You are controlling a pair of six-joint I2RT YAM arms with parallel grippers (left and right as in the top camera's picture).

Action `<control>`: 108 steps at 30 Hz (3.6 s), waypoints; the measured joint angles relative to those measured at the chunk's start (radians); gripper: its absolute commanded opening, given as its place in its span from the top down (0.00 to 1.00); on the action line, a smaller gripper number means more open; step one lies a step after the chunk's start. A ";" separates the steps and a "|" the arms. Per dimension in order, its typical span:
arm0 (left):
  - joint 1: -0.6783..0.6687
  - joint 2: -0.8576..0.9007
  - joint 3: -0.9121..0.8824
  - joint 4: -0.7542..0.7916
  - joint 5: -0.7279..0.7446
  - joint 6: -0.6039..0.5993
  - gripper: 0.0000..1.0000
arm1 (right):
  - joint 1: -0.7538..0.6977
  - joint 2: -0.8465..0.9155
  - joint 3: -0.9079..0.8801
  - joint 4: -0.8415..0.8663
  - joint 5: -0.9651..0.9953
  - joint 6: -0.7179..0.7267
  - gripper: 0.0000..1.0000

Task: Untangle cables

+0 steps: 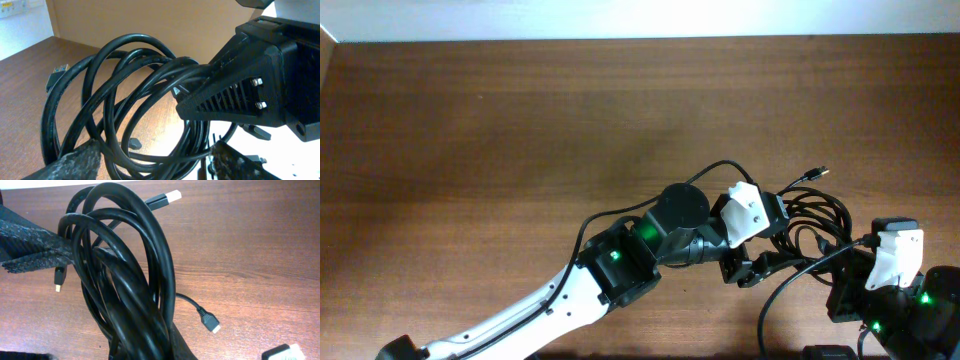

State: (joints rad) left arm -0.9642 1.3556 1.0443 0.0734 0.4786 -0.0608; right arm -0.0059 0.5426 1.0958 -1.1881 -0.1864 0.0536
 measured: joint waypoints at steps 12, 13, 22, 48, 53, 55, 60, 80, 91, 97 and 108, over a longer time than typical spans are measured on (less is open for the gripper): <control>-0.023 0.000 0.000 0.018 -0.012 -0.005 0.97 | 0.000 0.000 0.000 0.001 -0.046 0.000 0.93; -0.023 0.000 0.000 0.018 -0.013 -0.007 1.00 | 0.000 0.000 0.000 0.001 -0.047 -0.001 0.93; -0.023 0.000 0.000 0.018 -0.014 -0.007 1.00 | 0.000 0.000 0.000 0.003 0.029 -0.003 0.96; 0.164 -0.202 -0.013 0.002 0.004 0.050 1.00 | 0.015 0.000 0.008 0.030 0.004 -0.028 0.96; 0.164 -0.206 -0.013 0.001 -0.077 0.094 0.96 | 0.015 0.000 0.008 0.030 0.005 -0.028 0.96; 0.164 -0.210 -0.013 0.002 -0.102 0.137 0.93 | 0.015 0.000 0.008 0.030 0.005 -0.027 0.96; 0.212 -0.253 -0.012 0.043 -0.243 0.284 0.84 | 0.005 0.000 0.003 -0.016 0.121 -0.015 0.96; 0.220 -0.275 -0.005 -0.266 -0.034 0.343 0.43 | 0.004 0.000 0.000 -0.012 0.187 -0.004 0.96; 0.166 -0.158 -0.005 -0.268 0.207 0.296 0.52 | 0.003 0.000 0.000 -0.011 0.187 -0.003 0.96; 0.129 -0.028 -0.005 -0.193 0.220 0.254 0.56 | 0.004 0.000 0.000 -0.011 0.187 -0.004 0.96; 0.129 -0.015 -0.005 -0.136 0.222 0.132 0.49 | 0.004 0.000 0.000 -0.011 0.187 -0.004 0.96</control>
State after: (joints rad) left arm -0.8352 1.3403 1.0397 -0.0628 0.7006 0.0711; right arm -0.0021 0.5426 1.0958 -1.1995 0.0002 0.0494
